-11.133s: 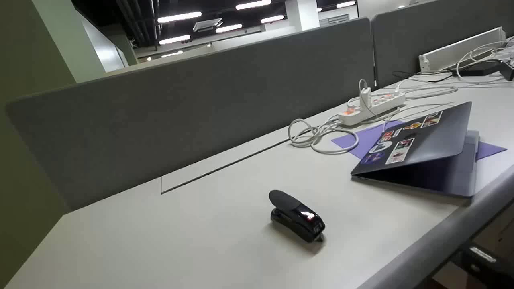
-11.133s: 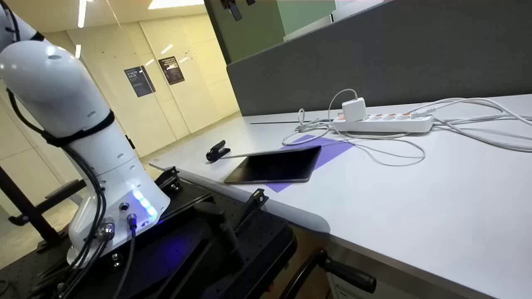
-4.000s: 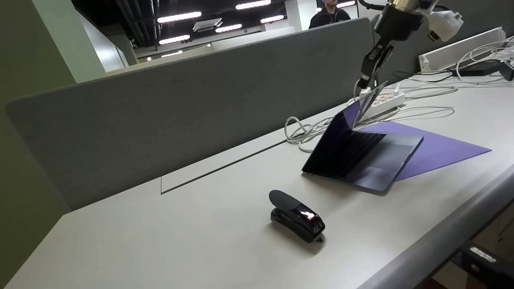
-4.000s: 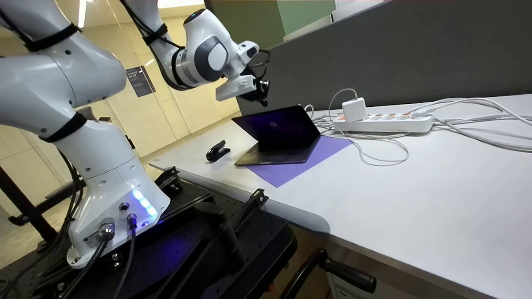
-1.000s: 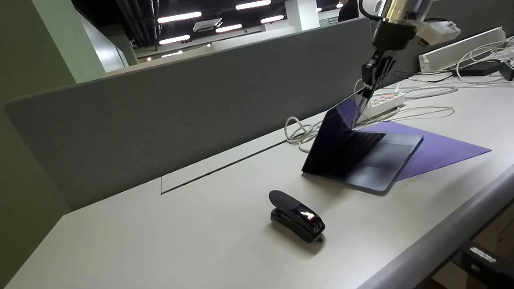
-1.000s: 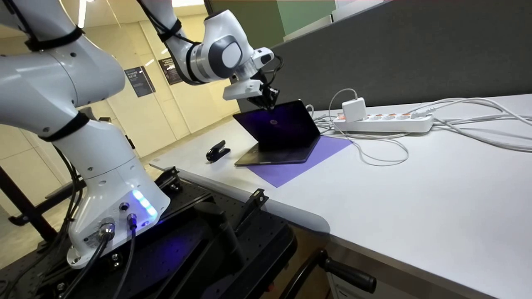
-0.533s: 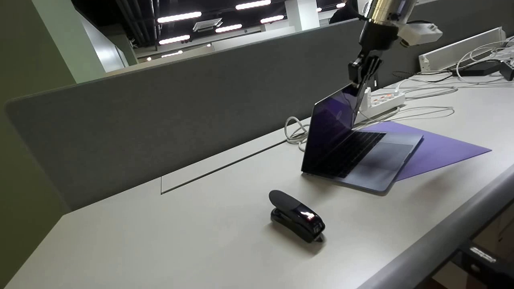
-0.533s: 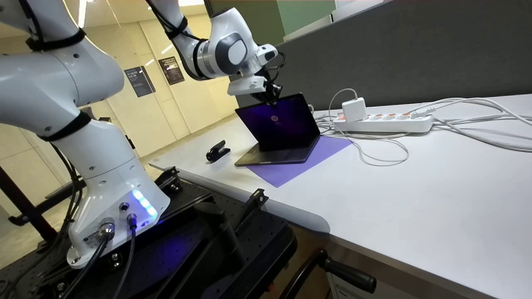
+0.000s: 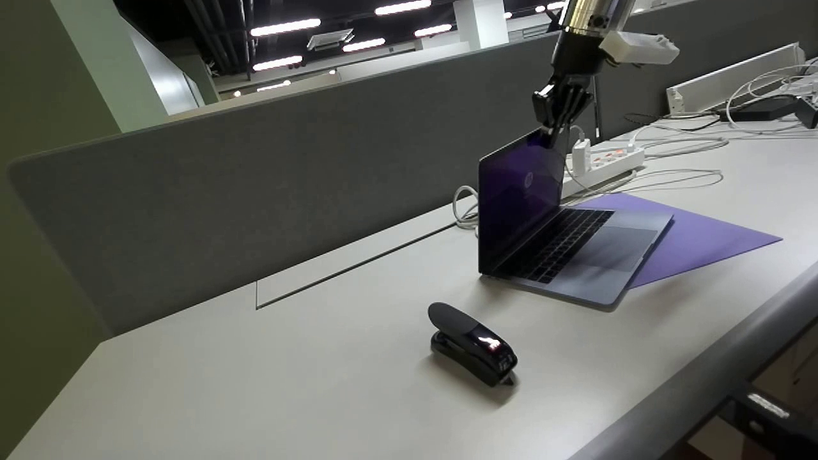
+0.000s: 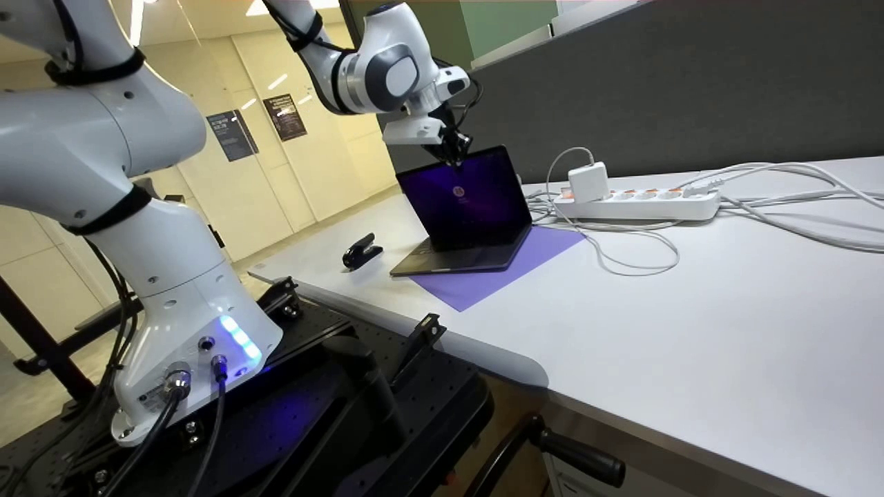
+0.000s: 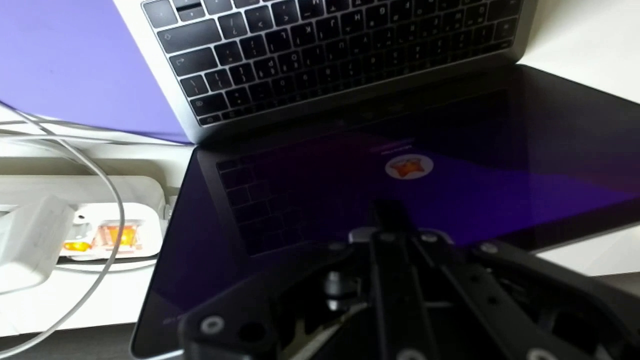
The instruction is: Open the laptop
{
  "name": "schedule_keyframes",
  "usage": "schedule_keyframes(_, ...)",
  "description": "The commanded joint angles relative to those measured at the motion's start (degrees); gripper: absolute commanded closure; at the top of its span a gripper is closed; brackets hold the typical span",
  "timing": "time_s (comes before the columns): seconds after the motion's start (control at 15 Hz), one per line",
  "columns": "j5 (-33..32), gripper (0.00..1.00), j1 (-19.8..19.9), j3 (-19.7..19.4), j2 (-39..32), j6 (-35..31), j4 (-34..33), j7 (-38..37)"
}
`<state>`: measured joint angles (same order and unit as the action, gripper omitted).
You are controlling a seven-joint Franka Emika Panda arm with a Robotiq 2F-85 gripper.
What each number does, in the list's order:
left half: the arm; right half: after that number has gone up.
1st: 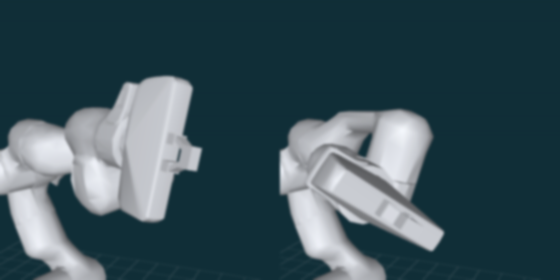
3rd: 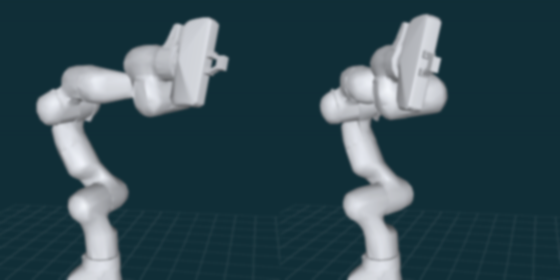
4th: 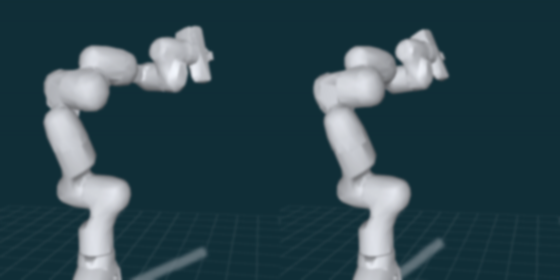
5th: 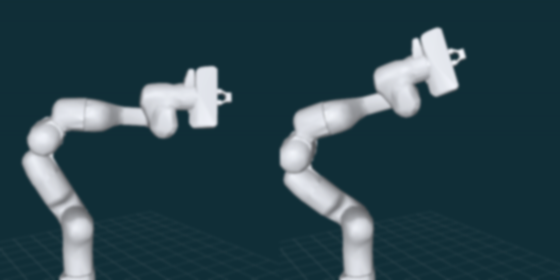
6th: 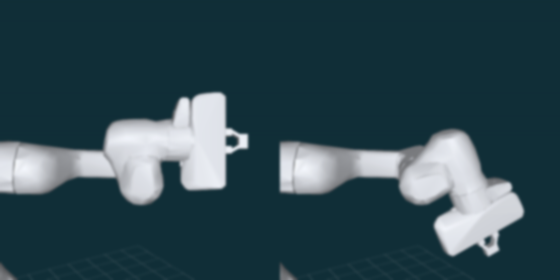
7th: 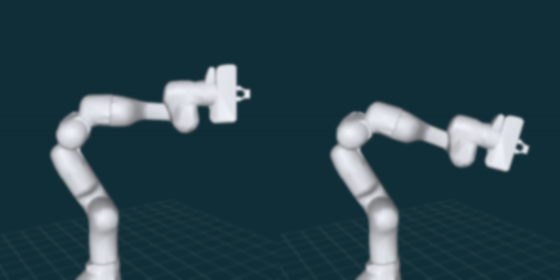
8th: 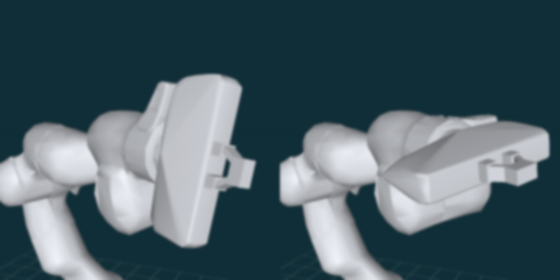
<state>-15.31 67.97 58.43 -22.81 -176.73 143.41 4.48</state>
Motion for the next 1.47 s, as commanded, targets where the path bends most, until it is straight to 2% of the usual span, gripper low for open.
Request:
schedule_keyframes(0.0, 3.3, 1.0, 1.3, 3.8, -1.0, 2.3, -4.0, -1.9)
schedule_keyframes(0.2, 5.8, 1.0, 2.0, 5.4, -0.5, 2.6, -5.5, -1.8)
schedule_keyframes(0.53, 8.8, 1.0, 1.6, 5.1, 0.3, 3.7, -8.5, -2.2)
schedule_keyframes(0.73, 10.8, 1.0, 3.5, 7.5, 3.1, 5.1, -8.6, -2.4)
schedule_keyframes(0.87, 12.2, 1.0, 6.4, 10.9, 5.9, 7.5, -8.1, -2.4)
schedule_keyframes(1.0, 13.8, 1.0, 11.0, 16.1, 8.5, 11.4, -8.0, -1.7)
schedule_keyframes(1.4, 16.8, 1.0, 28.9, 34.5, 13.7, 23.7, -9.0, 0.3)
